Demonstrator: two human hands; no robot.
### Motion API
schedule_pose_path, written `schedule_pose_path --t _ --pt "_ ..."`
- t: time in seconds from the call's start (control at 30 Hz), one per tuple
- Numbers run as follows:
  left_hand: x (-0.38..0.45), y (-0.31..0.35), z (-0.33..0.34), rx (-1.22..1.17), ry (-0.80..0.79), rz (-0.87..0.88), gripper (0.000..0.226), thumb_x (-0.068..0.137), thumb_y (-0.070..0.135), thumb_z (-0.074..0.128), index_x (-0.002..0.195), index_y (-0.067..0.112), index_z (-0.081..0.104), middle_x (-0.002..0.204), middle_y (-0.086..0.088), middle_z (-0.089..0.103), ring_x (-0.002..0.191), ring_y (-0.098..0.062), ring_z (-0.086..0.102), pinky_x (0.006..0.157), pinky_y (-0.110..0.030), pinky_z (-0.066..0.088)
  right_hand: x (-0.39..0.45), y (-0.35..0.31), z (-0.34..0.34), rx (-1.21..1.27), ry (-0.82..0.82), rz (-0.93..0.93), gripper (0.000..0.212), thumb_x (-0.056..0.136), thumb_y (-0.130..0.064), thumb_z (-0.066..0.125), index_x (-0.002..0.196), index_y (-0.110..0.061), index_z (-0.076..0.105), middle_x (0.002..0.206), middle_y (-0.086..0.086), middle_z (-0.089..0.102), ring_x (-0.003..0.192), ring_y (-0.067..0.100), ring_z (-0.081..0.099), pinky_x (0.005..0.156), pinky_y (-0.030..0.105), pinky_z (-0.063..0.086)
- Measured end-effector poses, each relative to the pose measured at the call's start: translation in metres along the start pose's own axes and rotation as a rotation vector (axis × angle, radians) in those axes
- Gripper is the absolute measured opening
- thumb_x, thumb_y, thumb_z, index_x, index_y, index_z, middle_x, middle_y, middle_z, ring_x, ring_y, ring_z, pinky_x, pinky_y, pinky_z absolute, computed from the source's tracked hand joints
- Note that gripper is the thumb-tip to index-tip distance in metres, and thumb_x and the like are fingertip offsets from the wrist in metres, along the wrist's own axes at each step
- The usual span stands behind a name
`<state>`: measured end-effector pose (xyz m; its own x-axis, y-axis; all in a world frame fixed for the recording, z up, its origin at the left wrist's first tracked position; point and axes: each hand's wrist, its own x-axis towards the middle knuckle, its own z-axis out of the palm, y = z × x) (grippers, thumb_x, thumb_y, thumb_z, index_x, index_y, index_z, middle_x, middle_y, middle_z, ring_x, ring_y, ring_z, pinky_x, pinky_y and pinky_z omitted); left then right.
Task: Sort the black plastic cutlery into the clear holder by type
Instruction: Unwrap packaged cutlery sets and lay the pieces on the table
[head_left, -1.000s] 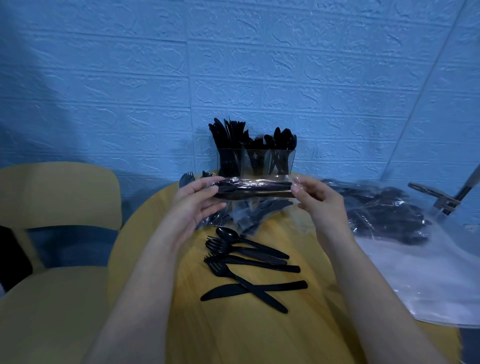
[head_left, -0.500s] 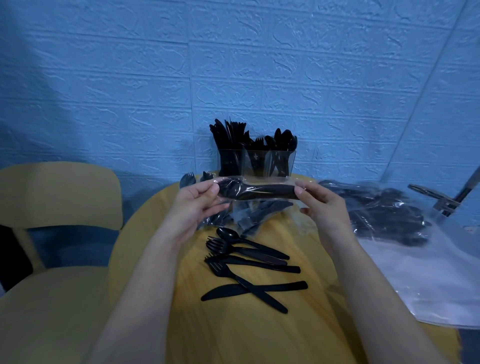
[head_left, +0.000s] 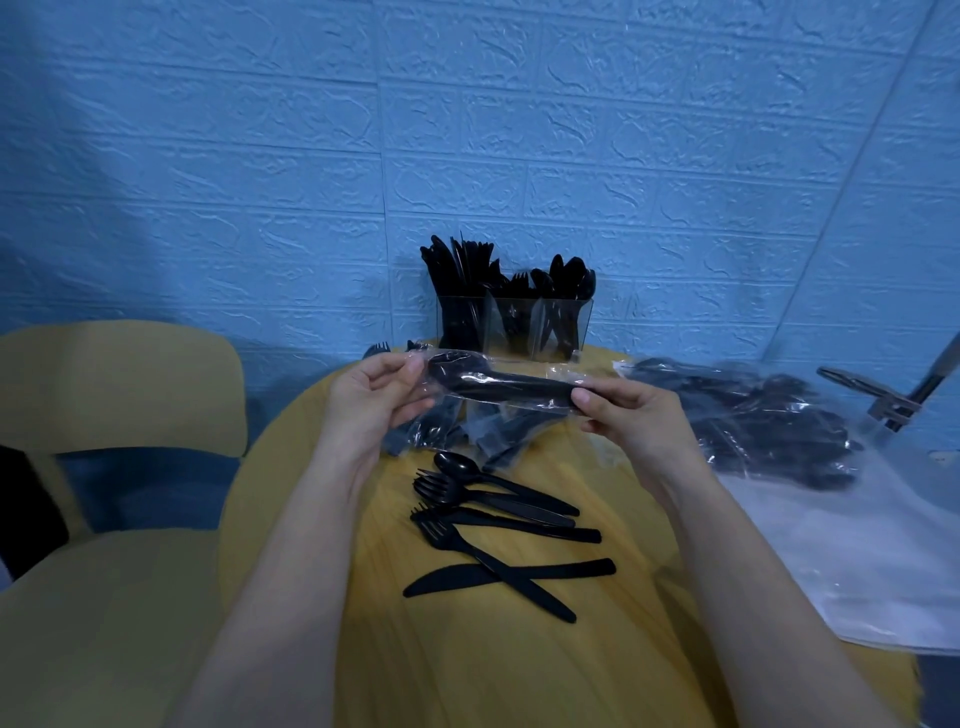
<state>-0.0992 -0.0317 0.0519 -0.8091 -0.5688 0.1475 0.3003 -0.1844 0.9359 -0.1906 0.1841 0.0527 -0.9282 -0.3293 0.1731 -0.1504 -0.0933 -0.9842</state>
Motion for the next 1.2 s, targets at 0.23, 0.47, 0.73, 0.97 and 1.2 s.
schedule_pose_path --t 0.23,0.47,0.73,0.97,1.2 --pt "0.01 -0.004 -0.02 -0.138 0.263 0.067 0.006 0.092 0.006 0.056 0.09 0.008 0.062 0.087 -0.006 0.068 0.07 -0.01 0.068 0.063 -0.018 0.055 -0.001 -0.008 -0.013 -0.002 0.112 -0.057 0.014 0.079 0.002 0.069 0.082 -0.012 0.071 0.065 -0.005 0.072 0.059 0.004 0.065 0.059 0.014 0.053" --pt "0.016 -0.006 -0.027 -0.266 0.583 0.249 0.018 0.099 0.007 0.046 0.084 0.016 0.051 0.086 -0.001 0.06 0.066 -0.005 0.064 0.061 -0.02 0.054 -0.002 -0.024 -0.037 -0.051 0.143 -0.053 0.016 0.08 0.004 0.067 0.092 -0.006 0.07 0.059 -0.005 0.07 0.052 0.003 0.063 0.056 0.01 0.05" --pt "0.008 -0.01 0.004 -0.237 0.269 0.06 0.009 0.095 0.006 0.052 0.088 0.011 0.055 0.093 -0.004 0.066 0.082 -0.012 0.067 0.071 -0.022 0.057 -0.008 -0.014 -0.009 -0.459 -0.348 0.228 0.008 0.078 -0.001 0.071 0.086 -0.003 0.071 0.073 0.008 0.07 0.061 0.011 0.065 0.063 0.017 0.055" --pt "-0.001 -0.014 0.021 -0.225 0.056 -0.099 0.005 0.089 0.003 0.058 0.091 0.007 0.058 0.099 -0.006 0.071 0.089 -0.014 0.068 0.076 -0.022 0.055 -0.01 -0.005 -0.008 -1.02 -0.48 0.186 0.019 0.072 -0.042 0.077 0.082 -0.027 0.071 0.087 -0.01 0.067 0.087 0.006 0.06 0.08 0.024 0.049" --pt "-0.014 -0.027 0.049 -0.059 -0.108 -0.054 0.008 0.086 0.001 0.062 0.087 0.007 0.057 0.1 -0.013 0.067 0.094 -0.021 0.067 0.086 -0.03 0.055 -0.012 0.0 0.026 -0.535 -0.165 0.002 0.035 0.088 -0.044 0.057 0.111 -0.019 0.066 0.094 -0.008 0.068 0.086 0.005 0.064 0.075 0.024 0.054"
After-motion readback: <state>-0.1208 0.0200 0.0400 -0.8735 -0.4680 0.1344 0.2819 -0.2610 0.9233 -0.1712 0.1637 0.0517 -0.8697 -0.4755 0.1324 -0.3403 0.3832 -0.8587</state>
